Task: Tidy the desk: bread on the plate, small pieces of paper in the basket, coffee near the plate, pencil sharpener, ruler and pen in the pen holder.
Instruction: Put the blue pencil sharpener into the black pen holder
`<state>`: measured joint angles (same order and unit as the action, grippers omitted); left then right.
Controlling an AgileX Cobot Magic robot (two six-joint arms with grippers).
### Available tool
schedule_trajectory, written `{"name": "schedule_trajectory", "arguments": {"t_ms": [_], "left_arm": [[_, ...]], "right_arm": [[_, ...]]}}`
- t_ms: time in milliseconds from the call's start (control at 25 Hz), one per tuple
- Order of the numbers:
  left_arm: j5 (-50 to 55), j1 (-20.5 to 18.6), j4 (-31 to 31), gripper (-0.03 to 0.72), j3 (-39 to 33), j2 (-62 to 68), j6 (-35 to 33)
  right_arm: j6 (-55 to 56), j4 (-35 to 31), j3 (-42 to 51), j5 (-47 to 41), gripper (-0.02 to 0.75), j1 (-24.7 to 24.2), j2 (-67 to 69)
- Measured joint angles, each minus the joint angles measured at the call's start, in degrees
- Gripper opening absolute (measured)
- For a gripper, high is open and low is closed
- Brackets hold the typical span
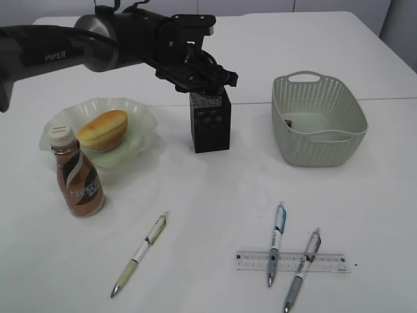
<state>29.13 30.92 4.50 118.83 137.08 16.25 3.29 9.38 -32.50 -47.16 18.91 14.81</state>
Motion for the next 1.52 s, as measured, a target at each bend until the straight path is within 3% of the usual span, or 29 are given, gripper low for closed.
{"name": "schedule_trajectory", "arguments": {"t_ms": [1000,1240,1520], "left_arm": [[1.8,0.0,0.1,0.330,0.0,-0.2,0.0],[1.8,0.0,0.3,0.360,0.0,-0.2,0.0],[1.7,0.0,1.8,0.454,0.0,-0.2,0.0]], "right_arm": [[-0.1,0.0,0.0,0.0,0.362,0.0,0.0],[-0.1,0.0,0.0,0.0,0.362,0.0,0.0],[-0.1,0.0,0.0,0.1,0.362,0.0,0.0]]}}
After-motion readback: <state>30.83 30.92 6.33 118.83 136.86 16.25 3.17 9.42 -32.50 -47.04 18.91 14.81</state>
